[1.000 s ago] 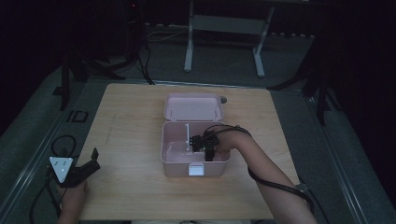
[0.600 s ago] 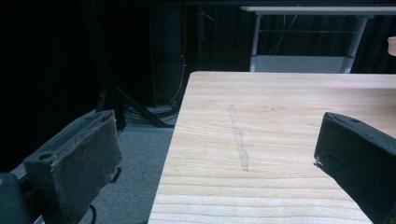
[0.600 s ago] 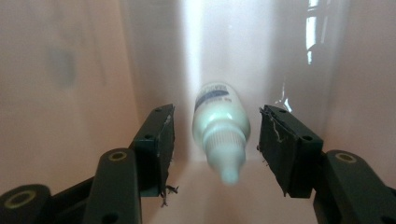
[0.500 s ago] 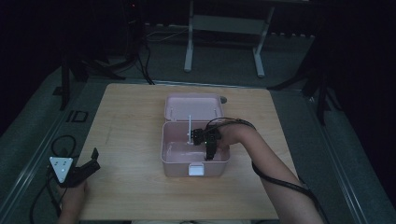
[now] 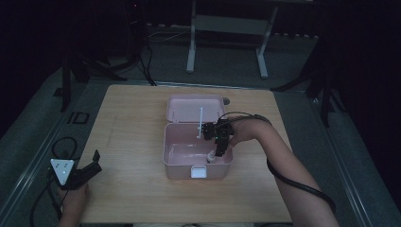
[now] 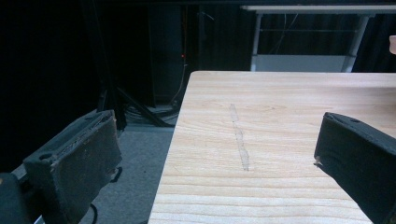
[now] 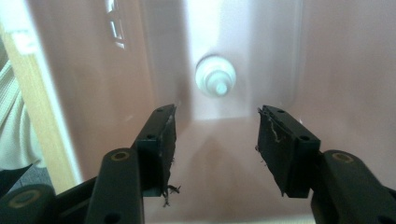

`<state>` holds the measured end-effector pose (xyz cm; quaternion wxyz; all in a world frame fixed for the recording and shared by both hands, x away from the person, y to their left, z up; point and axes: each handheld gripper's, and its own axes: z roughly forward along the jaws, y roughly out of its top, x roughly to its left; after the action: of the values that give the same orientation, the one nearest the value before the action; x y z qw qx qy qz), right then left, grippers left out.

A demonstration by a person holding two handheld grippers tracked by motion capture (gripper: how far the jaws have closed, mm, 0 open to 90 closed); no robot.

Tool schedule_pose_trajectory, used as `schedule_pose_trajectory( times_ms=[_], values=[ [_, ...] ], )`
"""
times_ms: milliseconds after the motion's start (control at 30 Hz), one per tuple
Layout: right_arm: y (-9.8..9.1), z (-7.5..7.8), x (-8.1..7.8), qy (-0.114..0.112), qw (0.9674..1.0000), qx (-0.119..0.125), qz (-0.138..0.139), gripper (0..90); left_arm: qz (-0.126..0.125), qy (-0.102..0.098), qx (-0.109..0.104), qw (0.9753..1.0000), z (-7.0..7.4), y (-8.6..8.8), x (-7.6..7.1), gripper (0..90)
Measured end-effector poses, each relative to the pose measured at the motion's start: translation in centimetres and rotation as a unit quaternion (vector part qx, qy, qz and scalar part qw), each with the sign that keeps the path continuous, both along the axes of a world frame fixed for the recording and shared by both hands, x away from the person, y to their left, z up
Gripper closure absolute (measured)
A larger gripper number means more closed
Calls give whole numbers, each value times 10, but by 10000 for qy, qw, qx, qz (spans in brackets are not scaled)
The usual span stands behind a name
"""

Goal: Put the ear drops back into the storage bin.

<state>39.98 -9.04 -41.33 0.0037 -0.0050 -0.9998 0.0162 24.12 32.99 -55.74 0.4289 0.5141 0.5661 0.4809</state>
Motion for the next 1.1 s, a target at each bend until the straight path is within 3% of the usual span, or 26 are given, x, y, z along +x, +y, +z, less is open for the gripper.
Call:
schedule_pose_trajectory(
  times_ms=[200,467,600,700,833,1100],
  values=[
    [-13,14,-2,-138,9997,179,-10,426,6,-1,-2,10000,0,0,0,4],
    [-42,34,-2,-334,9984,396,-247,379,8,5,5,10000,0,0,0,4],
    [-59,41,0,-392,9968,538,-441,290,15,5,3,10000,0,0,0,4],
    [-70,42,0,-406,9968,532,-425,177,17,6,-4,10000,0,0,0,4],
    [-84,39,2,-350,9954,720,-528,149,16,8,-9,10000,0,0,0,4],
    [-111,20,10,-633,9850,1263,-991,152,2,15,-19,10000,0,0,0,4]
  ],
)
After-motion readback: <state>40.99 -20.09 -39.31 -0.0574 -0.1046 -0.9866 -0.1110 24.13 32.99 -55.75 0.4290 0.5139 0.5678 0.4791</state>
